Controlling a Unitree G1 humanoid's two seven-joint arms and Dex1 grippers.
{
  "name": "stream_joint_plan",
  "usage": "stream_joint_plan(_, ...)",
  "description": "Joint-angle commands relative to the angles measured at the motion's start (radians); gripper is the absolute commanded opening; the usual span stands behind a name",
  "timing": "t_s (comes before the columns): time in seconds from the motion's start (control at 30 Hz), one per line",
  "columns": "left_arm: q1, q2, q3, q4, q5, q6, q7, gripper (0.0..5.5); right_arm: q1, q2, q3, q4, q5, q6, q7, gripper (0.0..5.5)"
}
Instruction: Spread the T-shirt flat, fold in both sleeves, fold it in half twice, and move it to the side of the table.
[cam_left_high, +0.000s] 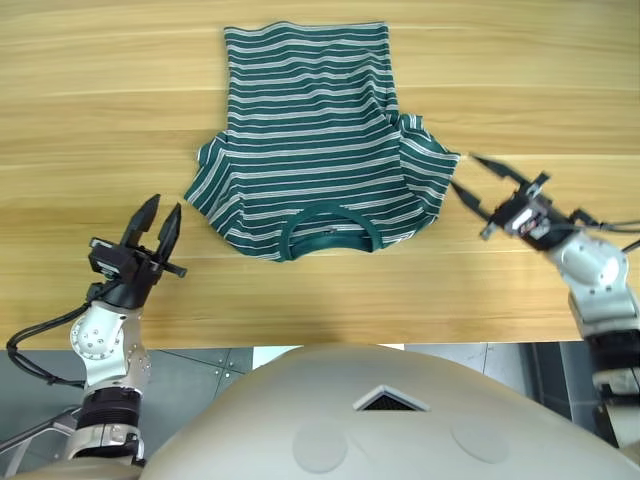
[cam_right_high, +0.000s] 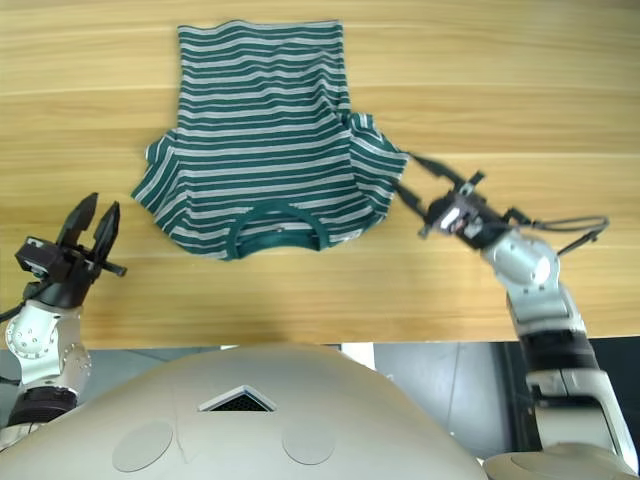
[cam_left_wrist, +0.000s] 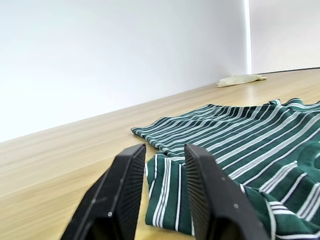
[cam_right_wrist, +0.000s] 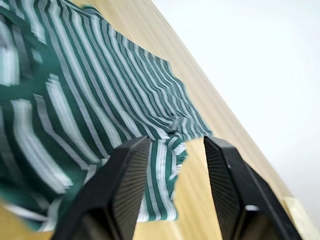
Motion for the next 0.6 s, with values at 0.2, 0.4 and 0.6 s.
stream_joint_plan(0.2,-0.173,-0.104,0.000,0.065,0.213,0.017,0.059,1.42,-0.329,0.141,0.181,0.494,-0.499,0.082,-0.297,1.98)
stream_joint_plan(0.4,-0.236,-0.107,0.057,0.122,0.371,0.021,0.189,1.42,-0.300,0.139,0.220,0.626,-0.534,0.098,-0.394,1.98)
stream_joint_plan(0.6,-0.251,-0.065,0.090,0.169,0.524,0.028,0.300,1.42,-0.198,0.055,0.157,0.606,-0.484,0.110,-0.447,1.98)
